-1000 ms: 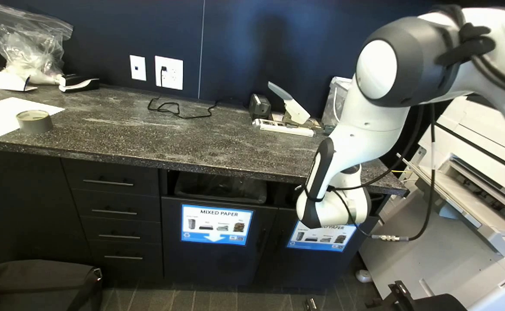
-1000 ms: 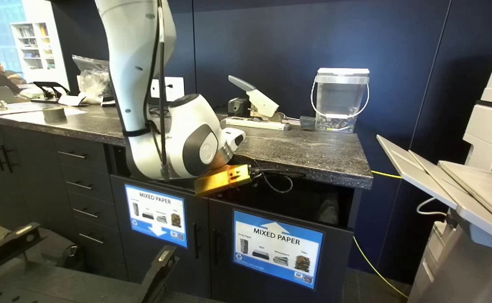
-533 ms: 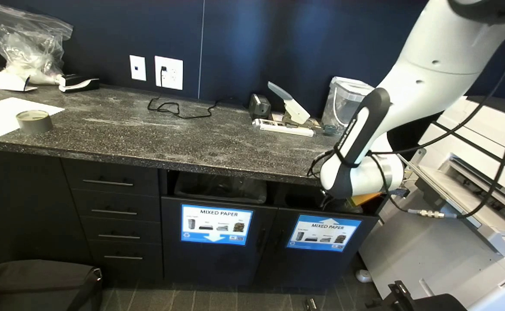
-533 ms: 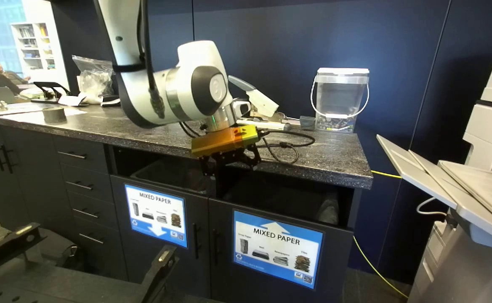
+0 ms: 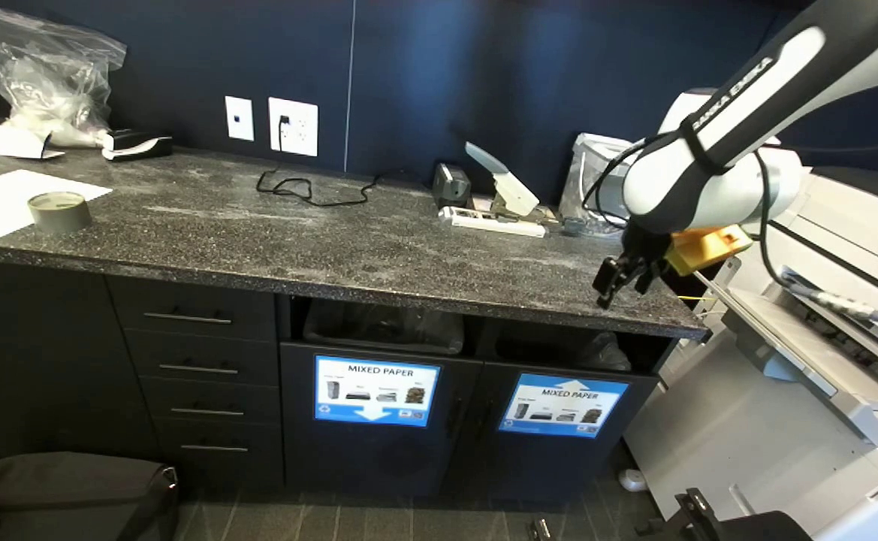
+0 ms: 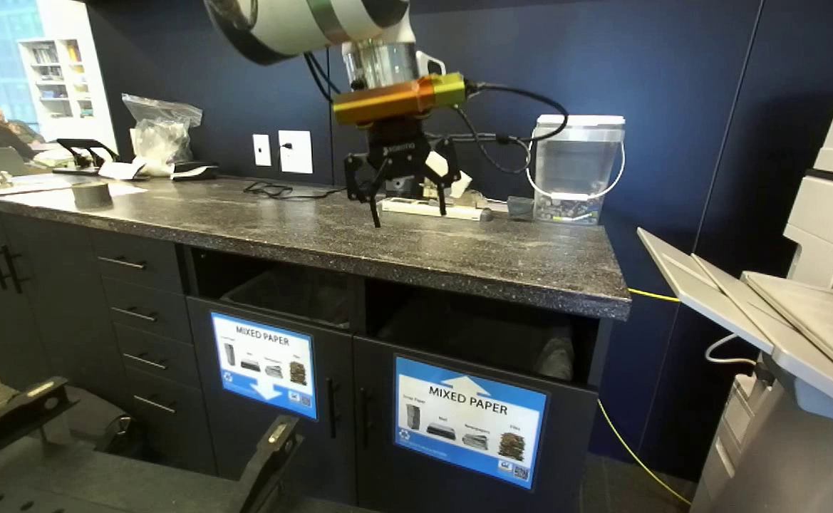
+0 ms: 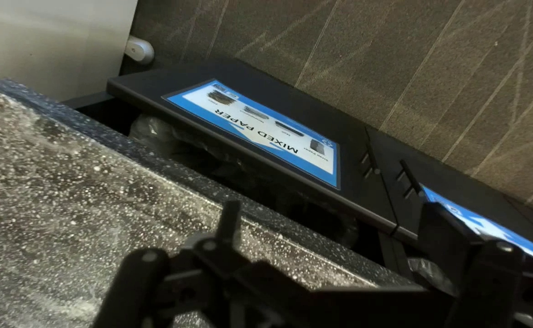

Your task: Put the tissues in the rubbish bin.

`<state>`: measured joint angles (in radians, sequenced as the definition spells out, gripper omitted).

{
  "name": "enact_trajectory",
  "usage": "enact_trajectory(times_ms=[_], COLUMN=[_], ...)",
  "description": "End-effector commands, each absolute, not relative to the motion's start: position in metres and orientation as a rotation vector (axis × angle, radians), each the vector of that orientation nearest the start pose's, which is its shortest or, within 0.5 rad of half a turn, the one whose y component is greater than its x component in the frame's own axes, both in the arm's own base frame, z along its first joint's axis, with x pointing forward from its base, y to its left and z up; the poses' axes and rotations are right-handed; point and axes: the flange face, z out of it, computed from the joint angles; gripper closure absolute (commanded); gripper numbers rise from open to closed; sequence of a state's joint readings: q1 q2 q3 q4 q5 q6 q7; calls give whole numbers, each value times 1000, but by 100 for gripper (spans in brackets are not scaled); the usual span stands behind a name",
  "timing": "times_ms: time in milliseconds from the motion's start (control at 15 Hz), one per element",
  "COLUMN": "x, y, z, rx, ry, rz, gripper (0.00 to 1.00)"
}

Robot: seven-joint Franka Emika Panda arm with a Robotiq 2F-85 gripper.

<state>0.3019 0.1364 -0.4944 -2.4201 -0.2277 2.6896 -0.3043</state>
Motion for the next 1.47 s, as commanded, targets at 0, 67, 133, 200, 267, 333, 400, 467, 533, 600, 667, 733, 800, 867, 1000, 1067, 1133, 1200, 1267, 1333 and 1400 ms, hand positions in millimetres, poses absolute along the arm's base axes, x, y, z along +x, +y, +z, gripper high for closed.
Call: enact_trajectory(times_ms=[0,67,133,200,267,333,400,467,533,600,667,733,800,867,1000,1067,1133,1200,1267,1333,1400], x=[470,462,452,441,429,416,403,390,376,363,353,341,331,322,306,299,294,289,284,279,274], y=[-87,-88,-85,-80,-76,-67,-59,-48,-36,-22,-12,-4,3,7,14,17,18,20,21,21,19], z=[346,369,388,404,422,437,453,467,479,489,499,507,514,521,531,534,538,540,542,543,541], rx=[-3269,-3305,-3307,-3306,-3301,-3298,-3272,-3252,-3231,-3197,-3175,-3154,-3146,-3145,-3148,-3156,-3162,-3169,-3187,-3206,-3227], ry=[-564,-547,-530,-503,-462,-416,-401,-402,-400,-389,-367,-348,-322,-289,-240,-216,-192,-173,-157,-123,-49], rz=[-121,-107,-80,-57,-44,-34,-30,-32,-22,-10,-5,-4,-4,-8,-13,-16,-16,-15,-3,21,56], gripper=[0,0,0,0,0,0,0,0,0,0,0,0,0,0,0,0,0,0,0,0,0])
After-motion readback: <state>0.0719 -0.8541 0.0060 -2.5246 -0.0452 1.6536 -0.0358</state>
